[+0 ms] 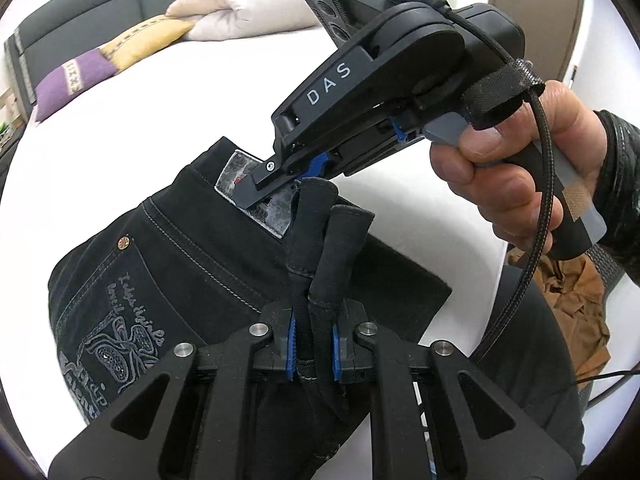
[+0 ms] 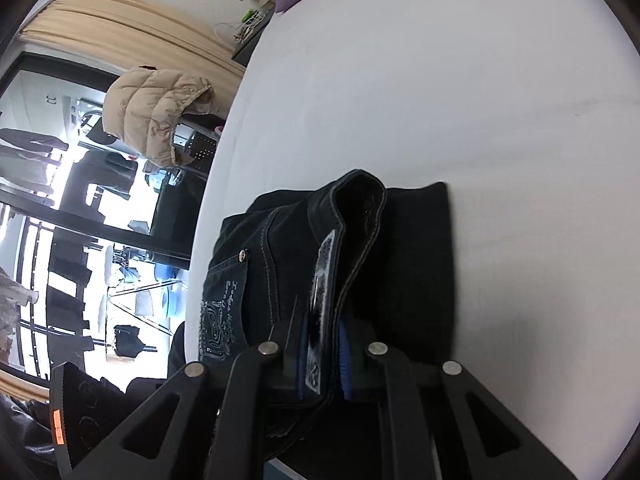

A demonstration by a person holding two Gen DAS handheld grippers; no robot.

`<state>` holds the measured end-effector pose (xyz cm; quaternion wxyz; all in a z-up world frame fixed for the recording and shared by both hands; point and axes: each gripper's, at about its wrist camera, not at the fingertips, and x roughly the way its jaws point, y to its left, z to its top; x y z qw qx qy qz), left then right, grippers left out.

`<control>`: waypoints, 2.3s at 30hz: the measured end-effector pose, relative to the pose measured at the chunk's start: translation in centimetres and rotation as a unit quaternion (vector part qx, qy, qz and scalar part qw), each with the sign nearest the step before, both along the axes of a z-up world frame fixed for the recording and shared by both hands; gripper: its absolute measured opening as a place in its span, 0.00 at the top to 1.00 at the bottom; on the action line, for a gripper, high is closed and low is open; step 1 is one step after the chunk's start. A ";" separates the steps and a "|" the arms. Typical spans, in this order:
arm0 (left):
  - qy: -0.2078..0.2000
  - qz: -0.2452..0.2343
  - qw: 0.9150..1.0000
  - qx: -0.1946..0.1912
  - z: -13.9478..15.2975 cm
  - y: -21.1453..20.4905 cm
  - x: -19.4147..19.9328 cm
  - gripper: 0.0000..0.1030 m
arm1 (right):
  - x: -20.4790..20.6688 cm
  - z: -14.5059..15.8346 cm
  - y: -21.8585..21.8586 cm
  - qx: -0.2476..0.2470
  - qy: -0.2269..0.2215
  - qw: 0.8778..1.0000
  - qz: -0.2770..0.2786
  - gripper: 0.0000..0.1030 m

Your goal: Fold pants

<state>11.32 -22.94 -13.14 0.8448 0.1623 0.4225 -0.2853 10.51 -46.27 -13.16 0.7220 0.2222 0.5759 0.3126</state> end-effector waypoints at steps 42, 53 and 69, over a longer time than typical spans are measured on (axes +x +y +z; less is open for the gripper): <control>0.128 0.136 0.948 -0.259 2.8 22.6 9.0 0.82 | -5.1 -3.1 -0.4 0.012 0.033 0.999 -0.037 1.00; 0.199 0.153 0.906 -0.341 -2.3 26.8 9.5 0.84 | -5.4 -5.8 -2.7 0.078 0.050 0.991 -0.096 1.00; 0.184 0.070 0.940 -0.280 -4.0 25.0 -1.7 0.84 | -10.3 -5.4 -3.3 0.110 0.031 0.988 -0.109 1.00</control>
